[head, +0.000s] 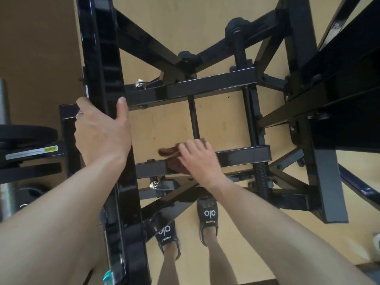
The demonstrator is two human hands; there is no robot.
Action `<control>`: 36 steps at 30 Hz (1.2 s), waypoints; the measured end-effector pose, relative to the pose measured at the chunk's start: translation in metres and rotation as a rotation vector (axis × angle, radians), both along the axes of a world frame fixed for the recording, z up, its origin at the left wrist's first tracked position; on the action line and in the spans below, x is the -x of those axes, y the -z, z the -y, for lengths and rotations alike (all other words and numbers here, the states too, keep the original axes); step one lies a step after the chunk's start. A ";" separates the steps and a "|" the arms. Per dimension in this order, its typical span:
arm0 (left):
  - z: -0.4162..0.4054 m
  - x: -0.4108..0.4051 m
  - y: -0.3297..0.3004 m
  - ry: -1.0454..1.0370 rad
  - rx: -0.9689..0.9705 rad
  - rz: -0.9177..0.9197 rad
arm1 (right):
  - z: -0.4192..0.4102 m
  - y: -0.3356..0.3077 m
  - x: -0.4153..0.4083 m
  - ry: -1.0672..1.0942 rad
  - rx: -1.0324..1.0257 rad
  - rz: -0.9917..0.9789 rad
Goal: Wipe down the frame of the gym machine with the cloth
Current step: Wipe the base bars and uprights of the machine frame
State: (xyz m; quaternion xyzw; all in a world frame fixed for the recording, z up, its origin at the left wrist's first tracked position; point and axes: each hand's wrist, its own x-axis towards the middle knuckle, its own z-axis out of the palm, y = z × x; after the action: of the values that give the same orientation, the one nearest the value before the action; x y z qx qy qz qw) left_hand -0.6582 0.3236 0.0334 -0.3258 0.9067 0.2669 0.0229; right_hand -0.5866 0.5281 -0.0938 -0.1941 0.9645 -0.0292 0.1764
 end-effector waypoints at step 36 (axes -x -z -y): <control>-0.003 0.000 -0.003 -0.003 0.013 0.003 | -0.076 -0.017 0.010 0.235 -0.256 -0.069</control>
State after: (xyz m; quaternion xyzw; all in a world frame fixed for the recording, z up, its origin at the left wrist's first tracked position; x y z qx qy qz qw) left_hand -0.6583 0.3263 0.0366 -0.3275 0.9079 0.2606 0.0216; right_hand -0.5964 0.6045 -0.0764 -0.0569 0.9819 0.0801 0.1617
